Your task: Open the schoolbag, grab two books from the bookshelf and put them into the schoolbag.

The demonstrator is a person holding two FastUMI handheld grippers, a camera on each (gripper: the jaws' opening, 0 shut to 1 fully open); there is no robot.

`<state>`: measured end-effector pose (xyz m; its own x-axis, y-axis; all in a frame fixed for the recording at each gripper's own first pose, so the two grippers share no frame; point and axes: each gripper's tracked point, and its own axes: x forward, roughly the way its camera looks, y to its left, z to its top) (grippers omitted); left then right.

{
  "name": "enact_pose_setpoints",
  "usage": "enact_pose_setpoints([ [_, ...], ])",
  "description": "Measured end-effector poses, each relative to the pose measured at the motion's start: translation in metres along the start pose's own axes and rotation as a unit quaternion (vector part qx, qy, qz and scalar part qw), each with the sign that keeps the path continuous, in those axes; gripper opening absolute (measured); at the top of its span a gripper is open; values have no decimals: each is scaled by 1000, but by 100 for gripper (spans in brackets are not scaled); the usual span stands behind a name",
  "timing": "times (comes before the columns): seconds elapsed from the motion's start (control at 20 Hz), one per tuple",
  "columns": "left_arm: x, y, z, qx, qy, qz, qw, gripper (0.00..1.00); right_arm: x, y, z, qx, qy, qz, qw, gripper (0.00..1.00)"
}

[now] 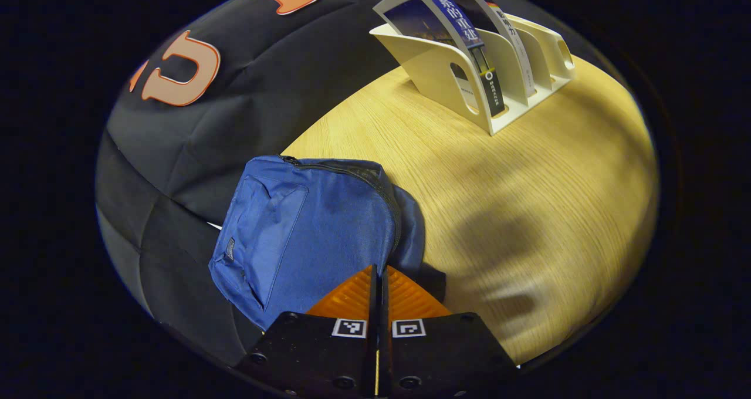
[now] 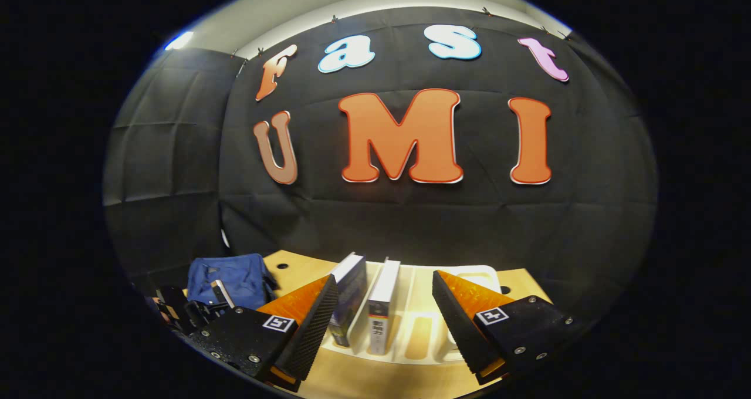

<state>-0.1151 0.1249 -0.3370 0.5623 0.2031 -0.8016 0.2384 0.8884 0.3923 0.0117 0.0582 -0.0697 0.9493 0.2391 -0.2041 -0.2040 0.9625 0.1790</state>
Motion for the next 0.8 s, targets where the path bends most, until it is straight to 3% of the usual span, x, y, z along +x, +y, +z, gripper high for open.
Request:
enact_pose_setpoints([
  [0.1,-7,5,6,-11,-9,-11,1000,1,4,18,11,37,-2,36,999,96],
  [0.4,-40,45,34,-79,-39,-54,995,0,23,35,13,60,7,78,995,96],
  [0.55,-55,70,50,-103,-53,-72,991,0,33,34,15,90,11,71,993,97],
  [0.7,-68,96,68,-121,-65,-81,987,0,40,50,27,69,-4,88,994,96],
  [0.8,-74,112,75,-130,-71,-82,986,0,49,49,31,54,-9,78,995,96],
])
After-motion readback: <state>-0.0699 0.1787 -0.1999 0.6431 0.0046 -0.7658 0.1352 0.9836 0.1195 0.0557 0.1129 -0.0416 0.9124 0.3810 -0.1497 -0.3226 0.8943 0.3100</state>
